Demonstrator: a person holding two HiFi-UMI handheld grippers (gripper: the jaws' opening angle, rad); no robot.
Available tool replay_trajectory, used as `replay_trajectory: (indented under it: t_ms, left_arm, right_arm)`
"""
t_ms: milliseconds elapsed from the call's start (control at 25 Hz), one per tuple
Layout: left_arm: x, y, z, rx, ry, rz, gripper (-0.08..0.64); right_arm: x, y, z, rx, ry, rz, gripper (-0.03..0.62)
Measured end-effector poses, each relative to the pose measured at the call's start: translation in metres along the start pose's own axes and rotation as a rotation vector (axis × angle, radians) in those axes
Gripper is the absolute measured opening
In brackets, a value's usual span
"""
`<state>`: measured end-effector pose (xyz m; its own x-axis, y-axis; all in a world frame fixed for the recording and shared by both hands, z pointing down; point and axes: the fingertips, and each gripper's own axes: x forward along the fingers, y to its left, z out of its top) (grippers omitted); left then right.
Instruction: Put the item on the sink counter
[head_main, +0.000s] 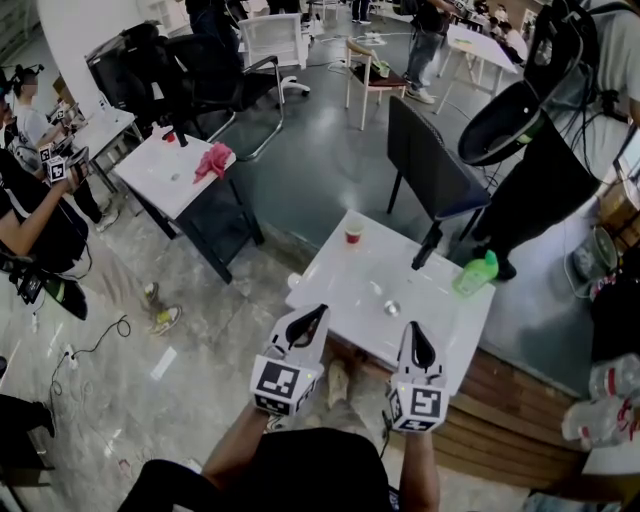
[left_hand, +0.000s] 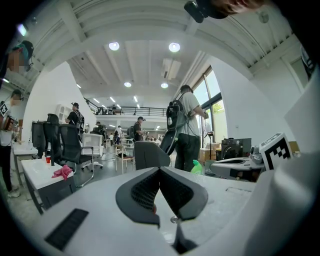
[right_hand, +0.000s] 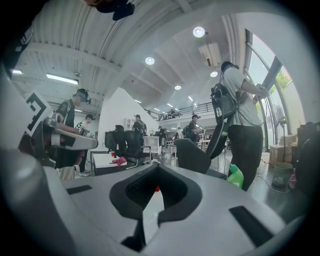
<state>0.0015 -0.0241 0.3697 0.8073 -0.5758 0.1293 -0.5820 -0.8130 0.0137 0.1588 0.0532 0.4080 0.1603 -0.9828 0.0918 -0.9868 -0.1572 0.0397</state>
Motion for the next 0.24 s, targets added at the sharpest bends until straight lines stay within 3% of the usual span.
replay_trajectory:
  t_ms: [240]
  left_arm:
    - [0.0017, -0.0015, 0.0009, -0.001, 0.004, 0.000, 0.002]
  right_arm:
    - [0.0004, 0.0002, -0.0019, 0.011, 0.015, 0.007, -0.002]
